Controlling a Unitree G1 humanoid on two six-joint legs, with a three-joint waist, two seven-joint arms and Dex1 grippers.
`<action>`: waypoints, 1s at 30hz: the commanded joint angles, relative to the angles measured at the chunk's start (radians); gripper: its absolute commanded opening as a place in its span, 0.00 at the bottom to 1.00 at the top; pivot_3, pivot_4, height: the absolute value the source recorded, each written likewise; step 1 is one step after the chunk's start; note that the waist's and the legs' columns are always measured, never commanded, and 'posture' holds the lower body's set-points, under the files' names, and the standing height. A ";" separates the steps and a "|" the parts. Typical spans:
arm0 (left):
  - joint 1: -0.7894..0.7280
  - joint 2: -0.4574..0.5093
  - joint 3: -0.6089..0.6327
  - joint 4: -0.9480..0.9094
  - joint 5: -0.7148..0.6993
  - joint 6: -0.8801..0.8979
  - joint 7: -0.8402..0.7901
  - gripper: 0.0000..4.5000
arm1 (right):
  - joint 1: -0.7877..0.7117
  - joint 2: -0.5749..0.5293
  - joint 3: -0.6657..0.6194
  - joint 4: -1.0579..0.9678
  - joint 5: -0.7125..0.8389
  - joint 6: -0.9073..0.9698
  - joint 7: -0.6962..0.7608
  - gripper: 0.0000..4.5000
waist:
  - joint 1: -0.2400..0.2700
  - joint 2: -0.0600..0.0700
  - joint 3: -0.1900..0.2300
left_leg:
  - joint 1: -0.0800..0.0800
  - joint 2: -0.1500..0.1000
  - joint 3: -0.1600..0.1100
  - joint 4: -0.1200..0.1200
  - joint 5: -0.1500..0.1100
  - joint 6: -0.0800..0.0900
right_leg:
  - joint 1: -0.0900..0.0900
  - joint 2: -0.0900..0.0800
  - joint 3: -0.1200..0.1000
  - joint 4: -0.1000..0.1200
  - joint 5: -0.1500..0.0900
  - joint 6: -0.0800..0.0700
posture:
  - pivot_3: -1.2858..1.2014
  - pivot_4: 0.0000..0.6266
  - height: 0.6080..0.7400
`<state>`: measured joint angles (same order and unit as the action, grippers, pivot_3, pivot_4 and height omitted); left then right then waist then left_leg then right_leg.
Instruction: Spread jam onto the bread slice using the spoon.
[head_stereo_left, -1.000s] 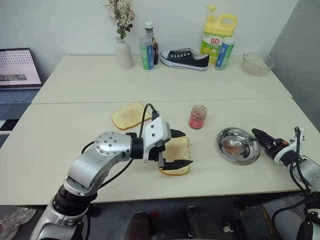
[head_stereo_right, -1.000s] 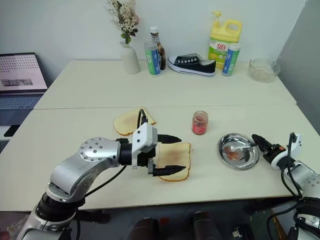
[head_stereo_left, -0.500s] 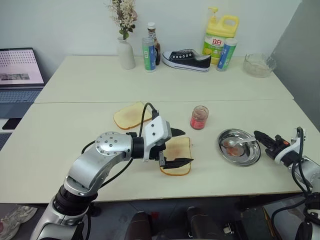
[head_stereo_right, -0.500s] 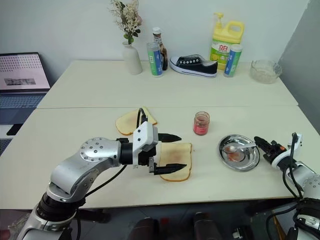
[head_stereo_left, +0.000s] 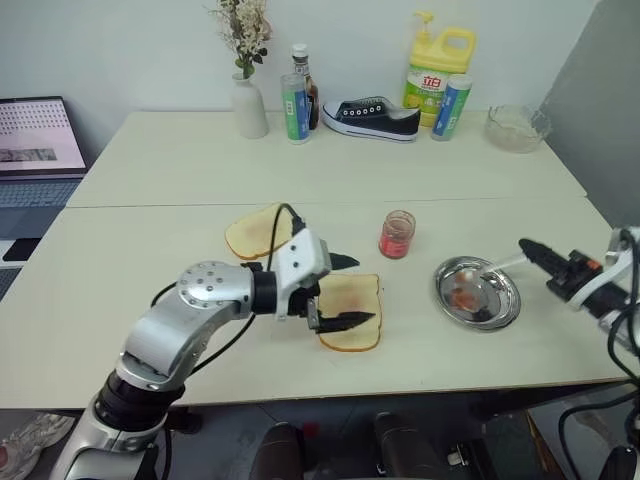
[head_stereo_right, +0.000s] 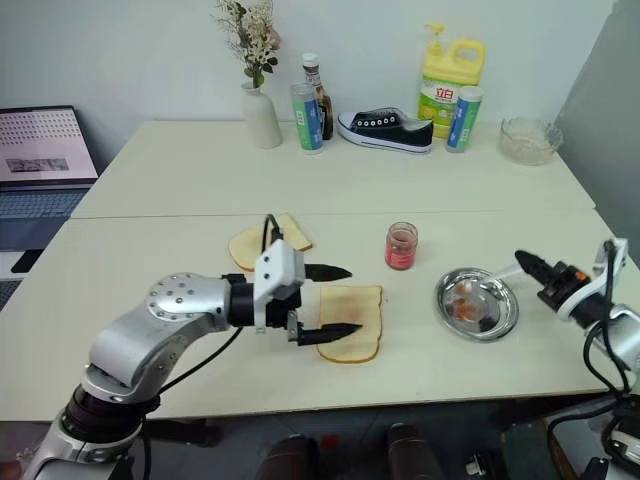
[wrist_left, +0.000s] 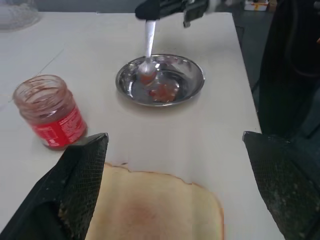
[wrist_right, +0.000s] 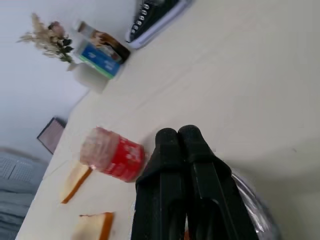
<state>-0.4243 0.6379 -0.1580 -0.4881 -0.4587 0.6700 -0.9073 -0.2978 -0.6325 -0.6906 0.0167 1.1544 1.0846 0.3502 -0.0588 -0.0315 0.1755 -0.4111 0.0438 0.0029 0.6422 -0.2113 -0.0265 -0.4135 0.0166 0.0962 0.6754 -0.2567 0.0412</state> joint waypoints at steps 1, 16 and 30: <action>-0.009 0.013 0.050 0.027 -0.006 -0.042 -0.009 1.00 | -0.063 -0.037 -0.016 -0.130 0.105 0.033 -0.074 0.00 | -0.001 0.000 0.000 | 0.000 0.000 0.000 0.000 0.000 0.000 | 0.000 0.000 0.000 0.000 0.000 0.000 | 0.52 0.24 1.00; -0.092 -0.028 0.044 0.185 0.067 -0.153 0.022 1.00 | -0.475 -0.010 0.391 -0.091 -0.166 -0.145 -0.055 0.00 | 0.002 0.000 0.001 | -0.008 0.001 0.001 -0.004 0.000 0.000 | -0.008 0.000 0.000 -0.003 0.000 0.000 | 0.52 0.24 1.00; -0.055 -0.025 0.065 0.121 0.062 -0.126 0.064 1.00 | -0.462 -0.012 0.590 -0.038 -0.510 -0.349 0.174 0.00 | 0.004 0.000 0.001 | -0.009 0.001 0.001 -0.004 0.000 0.000 | -0.009 0.000 -0.001 -0.004 0.000 0.000 | 0.52 0.24 1.00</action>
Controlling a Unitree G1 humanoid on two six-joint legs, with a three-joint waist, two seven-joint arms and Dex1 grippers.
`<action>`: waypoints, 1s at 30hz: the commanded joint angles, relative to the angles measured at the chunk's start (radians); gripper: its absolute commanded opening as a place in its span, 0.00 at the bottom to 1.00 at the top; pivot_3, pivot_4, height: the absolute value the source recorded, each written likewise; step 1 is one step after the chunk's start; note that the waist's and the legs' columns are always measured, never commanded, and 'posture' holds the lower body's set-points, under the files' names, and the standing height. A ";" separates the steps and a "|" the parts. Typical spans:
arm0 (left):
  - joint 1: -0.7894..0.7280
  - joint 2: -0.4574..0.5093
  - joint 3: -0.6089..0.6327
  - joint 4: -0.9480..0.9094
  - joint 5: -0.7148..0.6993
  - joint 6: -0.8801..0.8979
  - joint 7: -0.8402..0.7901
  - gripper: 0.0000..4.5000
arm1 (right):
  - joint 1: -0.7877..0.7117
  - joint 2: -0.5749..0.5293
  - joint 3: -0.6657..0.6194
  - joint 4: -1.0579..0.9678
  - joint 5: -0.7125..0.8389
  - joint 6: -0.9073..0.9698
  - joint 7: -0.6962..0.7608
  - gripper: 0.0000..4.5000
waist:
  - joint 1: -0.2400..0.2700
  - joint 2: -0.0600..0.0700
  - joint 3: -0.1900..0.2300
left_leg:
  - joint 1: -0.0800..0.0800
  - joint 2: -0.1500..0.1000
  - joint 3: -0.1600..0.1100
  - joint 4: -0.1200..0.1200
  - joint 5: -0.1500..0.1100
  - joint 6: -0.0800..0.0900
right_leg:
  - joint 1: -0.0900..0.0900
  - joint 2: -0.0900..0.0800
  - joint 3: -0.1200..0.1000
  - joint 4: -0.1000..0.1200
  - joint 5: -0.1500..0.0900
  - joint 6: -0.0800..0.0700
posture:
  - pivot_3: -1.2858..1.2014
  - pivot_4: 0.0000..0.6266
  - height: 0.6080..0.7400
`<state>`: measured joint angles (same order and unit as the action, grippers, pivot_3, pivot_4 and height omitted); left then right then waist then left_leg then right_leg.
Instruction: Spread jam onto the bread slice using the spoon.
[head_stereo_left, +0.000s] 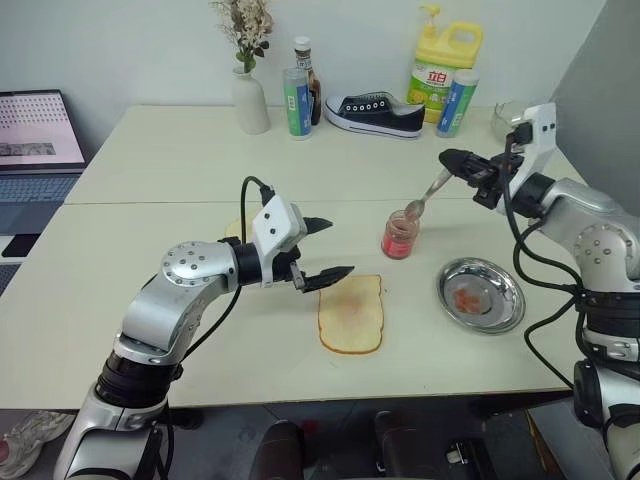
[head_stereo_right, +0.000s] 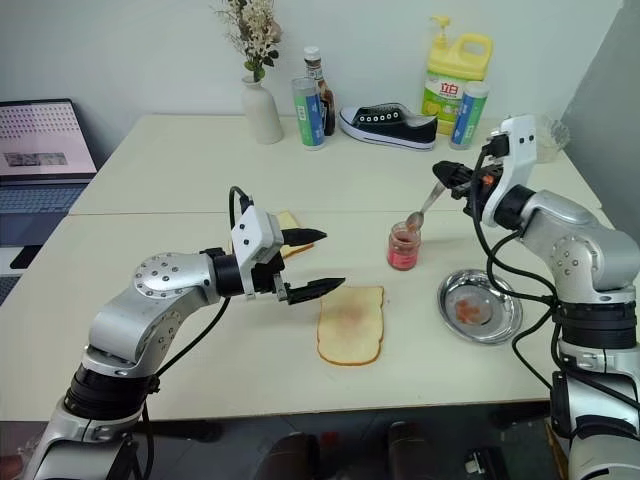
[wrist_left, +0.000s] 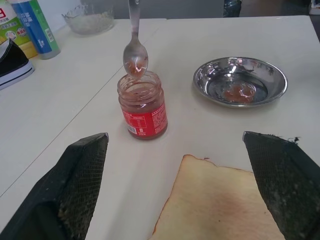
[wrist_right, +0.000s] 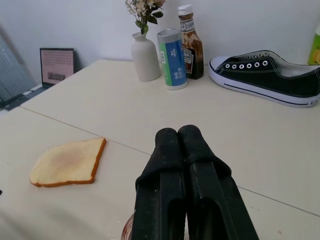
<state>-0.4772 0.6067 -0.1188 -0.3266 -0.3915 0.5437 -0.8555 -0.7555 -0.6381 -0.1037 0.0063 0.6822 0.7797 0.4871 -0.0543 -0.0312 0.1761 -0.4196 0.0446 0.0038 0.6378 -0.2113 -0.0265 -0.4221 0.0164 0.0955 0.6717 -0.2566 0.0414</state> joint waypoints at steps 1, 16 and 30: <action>-0.002 0.007 0.026 -0.042 -0.004 0.001 0.013 1.00 | -0.001 -0.002 0.013 -0.025 -0.057 -0.058 0.044 0.00 | 0.000 0.000 0.000 | 0.000 0.000 0.000 0.000 0.000 0.000 | 0.000 0.000 0.000 0.000 0.000 0.000 | 0.52 0.24 1.00; -0.012 0.001 0.022 -0.053 -0.004 0.011 0.029 1.00 | 0.040 0.076 0.121 0.016 -0.263 -0.186 0.113 0.00 | 0.000 0.000 0.000 | 0.000 0.000 0.000 0.000 0.000 0.000 | 0.000 0.000 0.000 0.001 0.000 0.000 | 0.52 0.24 1.00; -0.003 0.002 0.023 -0.052 0.005 0.001 0.033 1.00 | 0.039 0.125 0.109 0.041 -0.306 -0.175 0.126 0.00 | 0.000 0.000 0.000 | 0.001 0.000 0.000 0.000 0.000 0.000 | 0.000 0.000 0.000 0.001 0.000 0.000 | 0.52 0.24 1.00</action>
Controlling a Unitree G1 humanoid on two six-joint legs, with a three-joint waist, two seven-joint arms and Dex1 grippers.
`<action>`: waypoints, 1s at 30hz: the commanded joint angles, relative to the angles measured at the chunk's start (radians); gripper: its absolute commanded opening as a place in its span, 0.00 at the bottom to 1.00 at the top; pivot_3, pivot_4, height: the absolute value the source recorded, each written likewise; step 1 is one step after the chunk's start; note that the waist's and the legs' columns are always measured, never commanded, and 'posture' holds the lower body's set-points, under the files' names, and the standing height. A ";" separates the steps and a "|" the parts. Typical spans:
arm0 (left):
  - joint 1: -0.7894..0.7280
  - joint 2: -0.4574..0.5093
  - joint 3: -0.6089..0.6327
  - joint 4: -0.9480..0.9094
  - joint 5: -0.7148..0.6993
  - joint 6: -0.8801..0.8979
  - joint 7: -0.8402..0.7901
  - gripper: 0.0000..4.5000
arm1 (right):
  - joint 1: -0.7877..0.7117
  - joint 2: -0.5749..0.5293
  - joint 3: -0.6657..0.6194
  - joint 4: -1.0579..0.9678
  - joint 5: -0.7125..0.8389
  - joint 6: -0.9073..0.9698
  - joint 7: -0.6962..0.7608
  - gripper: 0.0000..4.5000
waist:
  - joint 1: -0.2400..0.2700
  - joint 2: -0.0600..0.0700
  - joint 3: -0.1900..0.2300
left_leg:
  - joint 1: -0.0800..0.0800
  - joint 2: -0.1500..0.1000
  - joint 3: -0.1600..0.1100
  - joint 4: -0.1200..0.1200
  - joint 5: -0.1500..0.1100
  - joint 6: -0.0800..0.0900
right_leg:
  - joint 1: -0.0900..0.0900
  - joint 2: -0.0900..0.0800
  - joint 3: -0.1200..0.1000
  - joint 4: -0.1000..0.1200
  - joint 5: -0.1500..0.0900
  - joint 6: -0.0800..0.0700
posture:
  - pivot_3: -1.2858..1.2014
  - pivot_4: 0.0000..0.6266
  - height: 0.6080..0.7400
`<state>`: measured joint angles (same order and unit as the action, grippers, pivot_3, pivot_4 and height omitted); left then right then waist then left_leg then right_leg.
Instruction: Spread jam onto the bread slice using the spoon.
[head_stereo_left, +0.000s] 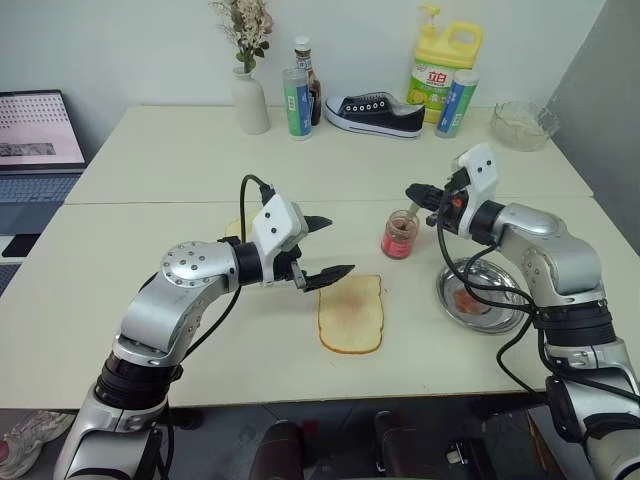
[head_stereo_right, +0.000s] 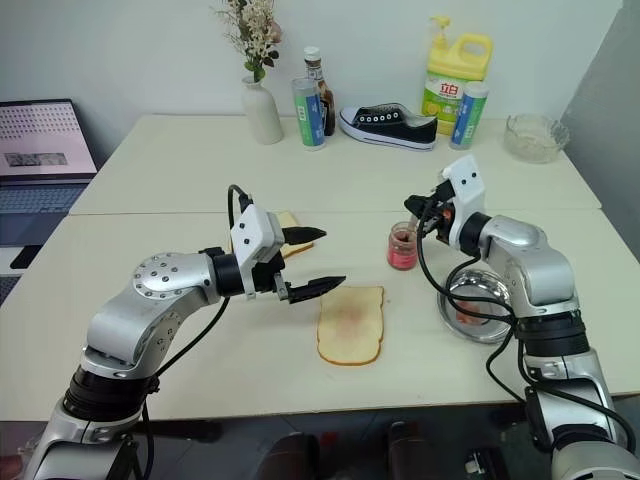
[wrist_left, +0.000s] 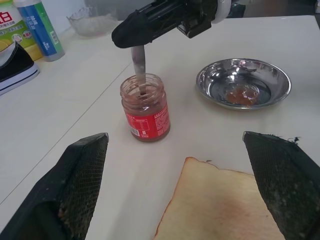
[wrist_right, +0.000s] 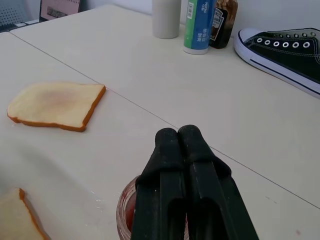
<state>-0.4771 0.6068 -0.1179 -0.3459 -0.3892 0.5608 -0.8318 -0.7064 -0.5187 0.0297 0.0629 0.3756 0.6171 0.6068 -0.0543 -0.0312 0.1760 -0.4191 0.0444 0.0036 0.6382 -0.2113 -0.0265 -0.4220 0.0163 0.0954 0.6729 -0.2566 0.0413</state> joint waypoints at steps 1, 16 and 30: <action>-0.003 0.002 0.022 -0.033 0.003 -0.017 0.009 1.00 | -0.011 0.008 -0.026 -0.014 0.000 -0.011 0.007 0.00 | 0.000 0.000 0.000 | 0.000 0.000 0.000 0.000 0.000 0.000 | 0.000 0.000 0.000 0.000 0.000 0.000 | 0.52 0.24 1.00; -0.010 0.005 0.017 -0.022 0.007 -0.028 0.007 1.00 | 0.019 0.024 0.001 0.000 -0.064 -0.042 0.017 0.00 | 0.000 0.000 0.000 | 0.000 0.000 0.000 0.000 0.000 0.000 | 0.000 0.000 0.000 0.001 0.000 0.000 | 0.52 0.24 1.00; -0.010 0.002 0.020 -0.022 0.008 -0.025 0.011 1.00 | -0.038 0.113 -0.146 -0.001 0.074 0.226 -0.074 0.00 | -0.001 0.000 0.000 | 0.001 0.000 0.000 0.001 0.000 0.000 | 0.000 0.000 0.000 0.002 0.000 0.000 | 0.52 0.24 1.00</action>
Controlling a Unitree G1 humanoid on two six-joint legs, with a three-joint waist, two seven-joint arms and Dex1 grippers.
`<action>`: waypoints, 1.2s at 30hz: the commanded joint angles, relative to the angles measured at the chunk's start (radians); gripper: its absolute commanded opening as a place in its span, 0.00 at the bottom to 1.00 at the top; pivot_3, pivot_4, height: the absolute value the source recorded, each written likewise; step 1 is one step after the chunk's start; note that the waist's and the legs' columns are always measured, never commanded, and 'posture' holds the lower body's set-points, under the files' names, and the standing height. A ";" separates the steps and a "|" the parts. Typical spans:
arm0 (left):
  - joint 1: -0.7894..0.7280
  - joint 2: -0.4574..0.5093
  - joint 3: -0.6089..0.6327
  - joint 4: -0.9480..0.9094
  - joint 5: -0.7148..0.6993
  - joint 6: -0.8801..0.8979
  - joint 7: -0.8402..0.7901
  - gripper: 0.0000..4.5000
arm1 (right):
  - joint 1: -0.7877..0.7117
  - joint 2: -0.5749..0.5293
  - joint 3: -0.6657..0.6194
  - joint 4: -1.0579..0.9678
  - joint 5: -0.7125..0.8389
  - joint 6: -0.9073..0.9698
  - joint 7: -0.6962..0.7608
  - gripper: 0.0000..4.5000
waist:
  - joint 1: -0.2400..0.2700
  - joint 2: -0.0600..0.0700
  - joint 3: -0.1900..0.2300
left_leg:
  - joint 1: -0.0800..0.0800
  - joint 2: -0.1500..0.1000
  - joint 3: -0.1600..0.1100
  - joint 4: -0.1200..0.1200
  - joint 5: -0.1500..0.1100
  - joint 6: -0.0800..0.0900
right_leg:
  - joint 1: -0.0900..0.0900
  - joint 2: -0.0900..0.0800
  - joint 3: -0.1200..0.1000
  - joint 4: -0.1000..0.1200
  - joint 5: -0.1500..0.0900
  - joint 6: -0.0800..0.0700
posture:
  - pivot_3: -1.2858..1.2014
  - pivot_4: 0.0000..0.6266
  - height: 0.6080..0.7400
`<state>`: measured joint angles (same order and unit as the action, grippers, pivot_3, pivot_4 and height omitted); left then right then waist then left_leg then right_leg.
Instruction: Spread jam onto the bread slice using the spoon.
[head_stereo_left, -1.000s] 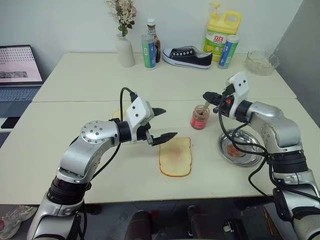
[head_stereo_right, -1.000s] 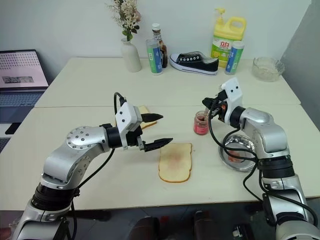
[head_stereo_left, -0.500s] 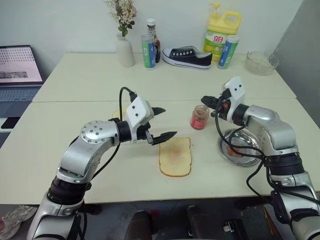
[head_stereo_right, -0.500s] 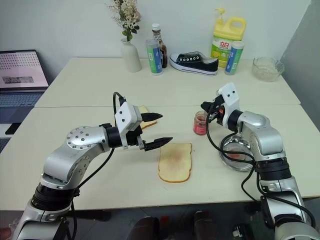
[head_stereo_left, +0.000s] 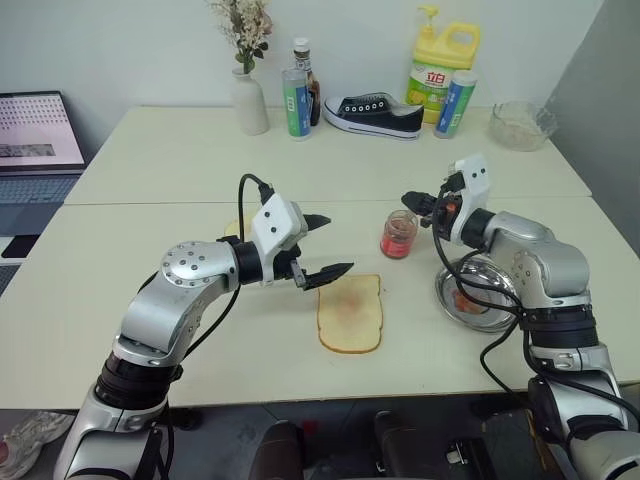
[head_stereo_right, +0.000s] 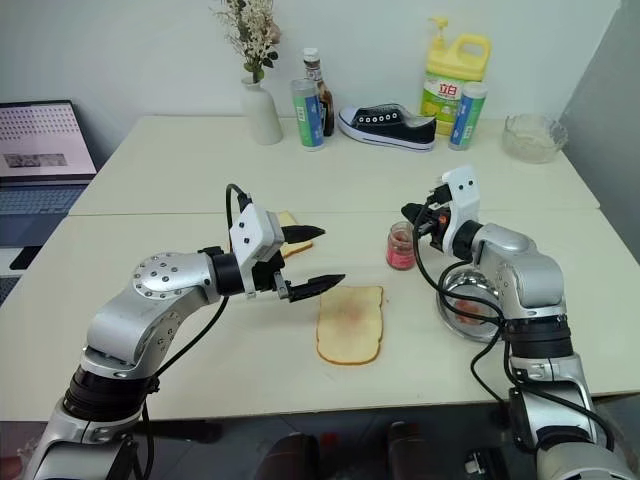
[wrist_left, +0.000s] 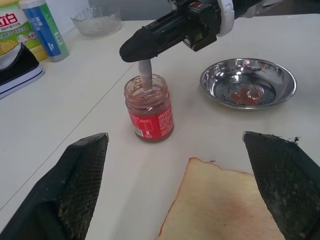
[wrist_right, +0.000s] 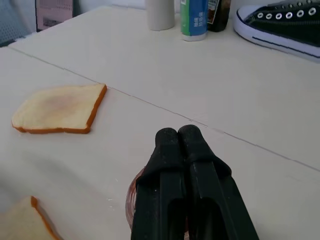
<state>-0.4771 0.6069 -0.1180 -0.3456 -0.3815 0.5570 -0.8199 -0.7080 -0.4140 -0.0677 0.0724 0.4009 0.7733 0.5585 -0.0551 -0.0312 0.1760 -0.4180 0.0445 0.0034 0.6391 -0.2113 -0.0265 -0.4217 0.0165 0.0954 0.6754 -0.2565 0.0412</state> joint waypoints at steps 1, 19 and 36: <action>-0.010 0.002 0.021 -0.021 0.001 -0.022 -0.001 1.00 | -0.044 0.013 -0.064 -0.007 0.062 0.101 -0.037 0.00 | 0.000 0.000 0.000 | 0.000 0.000 0.000 0.000 0.000 0.000 | 0.000 0.000 0.000 0.000 0.000 0.000 | 0.52 0.24 1.00; -0.024 0.005 0.023 0.011 0.008 -0.041 -0.014 1.00 | -0.199 0.127 -0.457 0.060 0.306 0.458 -0.327 0.00 | -0.003 0.000 0.000 | 0.000 0.000 0.000 -0.001 0.000 0.000 | 0.000 0.000 0.000 0.000 0.000 0.000 | 0.52 0.24 1.00; -0.044 0.007 0.014 0.034 0.016 -0.050 -0.038 1.00 | -0.188 0.128 -0.590 0.027 0.403 0.525 -0.474 0.00 | -0.003 0.000 0.000 | 0.000 0.000 0.000 -0.001 0.000 0.000 | -0.001 0.000 0.000 0.000 0.000 0.000 | 0.52 0.24 1.00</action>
<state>-0.5021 0.6079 -0.1180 -0.3009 -0.3709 0.5309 -0.8536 -0.8891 -0.2698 -0.6453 0.1436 0.7698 1.3107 0.0846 -0.0585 -0.0309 0.1761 -0.4183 0.0445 0.0038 0.6381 -0.2113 -0.0265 -0.4222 0.0168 0.0957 0.6751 -0.2567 0.0413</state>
